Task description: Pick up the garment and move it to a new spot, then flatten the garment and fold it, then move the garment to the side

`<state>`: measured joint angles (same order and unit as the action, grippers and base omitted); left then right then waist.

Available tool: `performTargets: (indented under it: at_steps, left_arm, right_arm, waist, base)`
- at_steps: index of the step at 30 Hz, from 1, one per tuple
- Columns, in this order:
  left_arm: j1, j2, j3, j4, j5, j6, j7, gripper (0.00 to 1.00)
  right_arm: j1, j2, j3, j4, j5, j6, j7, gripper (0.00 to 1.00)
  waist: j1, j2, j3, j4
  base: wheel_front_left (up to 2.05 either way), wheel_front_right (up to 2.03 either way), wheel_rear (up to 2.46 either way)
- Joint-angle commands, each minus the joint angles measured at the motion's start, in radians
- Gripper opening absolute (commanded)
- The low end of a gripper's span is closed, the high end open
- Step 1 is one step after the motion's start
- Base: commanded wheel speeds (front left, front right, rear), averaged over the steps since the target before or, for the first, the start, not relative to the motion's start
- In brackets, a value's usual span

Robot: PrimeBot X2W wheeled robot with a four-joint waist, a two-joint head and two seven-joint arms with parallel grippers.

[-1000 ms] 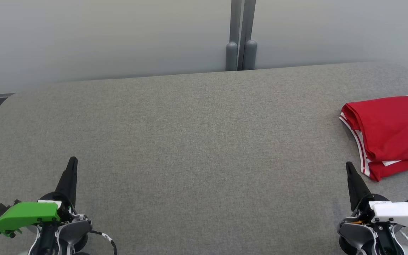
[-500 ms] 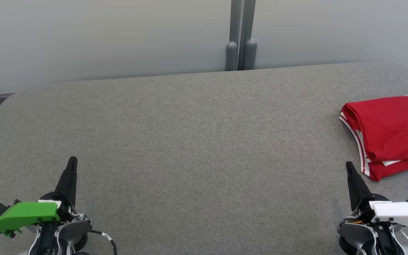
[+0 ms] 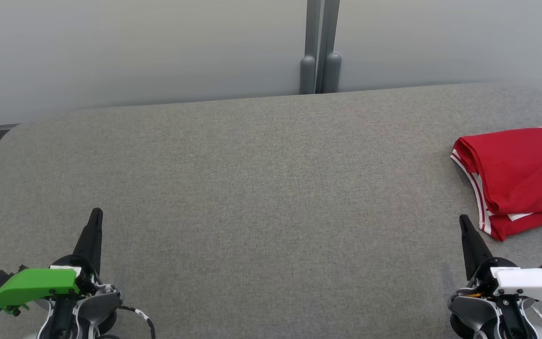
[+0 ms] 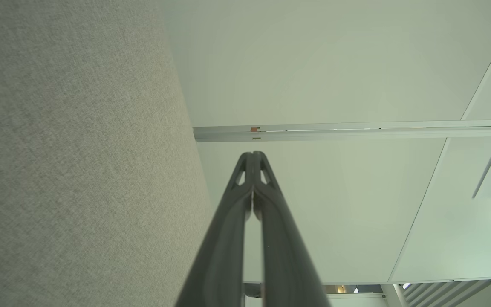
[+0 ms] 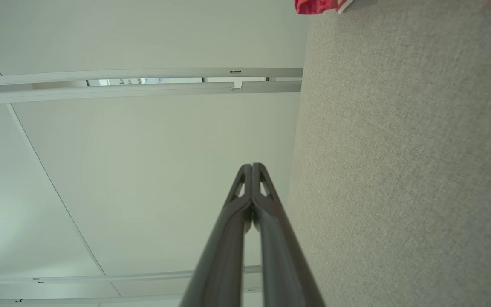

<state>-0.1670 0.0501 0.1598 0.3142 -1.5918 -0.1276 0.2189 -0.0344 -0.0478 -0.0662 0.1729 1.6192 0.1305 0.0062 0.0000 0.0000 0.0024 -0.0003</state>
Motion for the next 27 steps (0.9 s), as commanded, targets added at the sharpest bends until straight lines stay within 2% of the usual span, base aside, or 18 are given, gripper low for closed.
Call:
performTargets:
  at_steps: [1, 27]
  left_arm:
    - [-0.016, 0.0, 0.003, -0.003, -0.011, -0.006, 0.004, 0.0]
    - [-0.016, 0.0, 0.003, -0.004, -0.011, -0.006, 0.004, 0.0]
  right_arm:
    - [-0.008, -0.004, -0.002, -0.004, 0.006, 0.0, 0.002, 0.0]
    - [-0.008, -0.004, -0.002, -0.004, 0.006, 0.0, 0.002, 0.0]
  waist:
    - [0.0, 0.0, 0.0, 0.0]
    - [0.0, 0.0, 0.0, 0.0]
  base:
    - [0.0, 0.0, 0.0]
    - [0.0, 0.0, 0.0]
